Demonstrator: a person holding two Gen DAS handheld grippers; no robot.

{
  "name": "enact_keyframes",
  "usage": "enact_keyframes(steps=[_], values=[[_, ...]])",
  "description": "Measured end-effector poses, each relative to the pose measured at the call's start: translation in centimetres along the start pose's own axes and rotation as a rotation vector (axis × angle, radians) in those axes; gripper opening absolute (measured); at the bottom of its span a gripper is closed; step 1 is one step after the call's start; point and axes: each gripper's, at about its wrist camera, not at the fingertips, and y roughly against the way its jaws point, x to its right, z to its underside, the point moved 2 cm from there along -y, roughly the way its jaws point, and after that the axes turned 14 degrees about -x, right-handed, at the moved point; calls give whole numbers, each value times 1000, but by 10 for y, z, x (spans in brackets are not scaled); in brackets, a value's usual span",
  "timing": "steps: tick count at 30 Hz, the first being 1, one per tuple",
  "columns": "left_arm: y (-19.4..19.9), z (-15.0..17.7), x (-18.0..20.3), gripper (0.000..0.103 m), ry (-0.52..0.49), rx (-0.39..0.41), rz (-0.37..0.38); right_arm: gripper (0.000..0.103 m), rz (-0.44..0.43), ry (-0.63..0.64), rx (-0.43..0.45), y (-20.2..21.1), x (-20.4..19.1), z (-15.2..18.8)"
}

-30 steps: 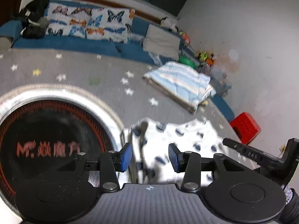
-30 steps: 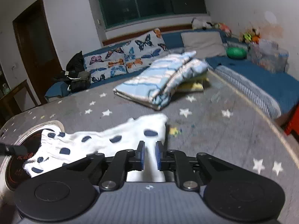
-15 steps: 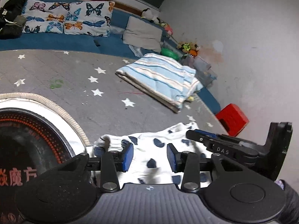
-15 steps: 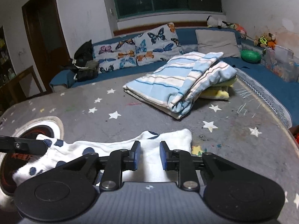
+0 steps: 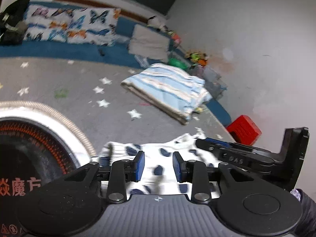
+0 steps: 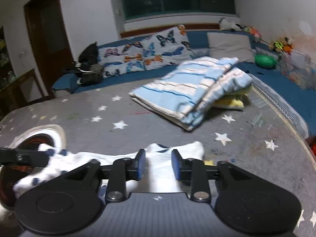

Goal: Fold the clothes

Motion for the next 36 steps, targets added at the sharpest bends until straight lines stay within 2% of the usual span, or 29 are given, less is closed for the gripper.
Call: enact_keyframes(steps=[4, 5, 8, 13, 15, 25, 34, 36], values=[[-6, 7, 7, 33, -22, -32, 7, 35, -29, 59, -12, 4, -18, 7], [-9, 9, 7, 33, -22, -39, -1, 38, -32, 68, -21, 2, -21, 9], [-15, 14, 0, 33, -5, -59, -21, 38, -28, 72, -46, -3, -24, 15], [-8, 22, -1, 37, 0, -48, -15, 41, -18, 94, -59, 1, -29, 25], [-1, 27, 4, 40, -29, -30, -15, 45, -31, 110, -49, 11, -34, 30], [13, 58, 21, 40, -142, 10, -66, 51, -60, 223, -10, 42, -73, 69], [11, 79, 30, 44, -262, 39, -153, 55, -23, 252, 21, 47, -85, 100], [11, 80, 32, 48, -267, 42, -155, 55, -19, 244, 31, 51, -84, 104]])
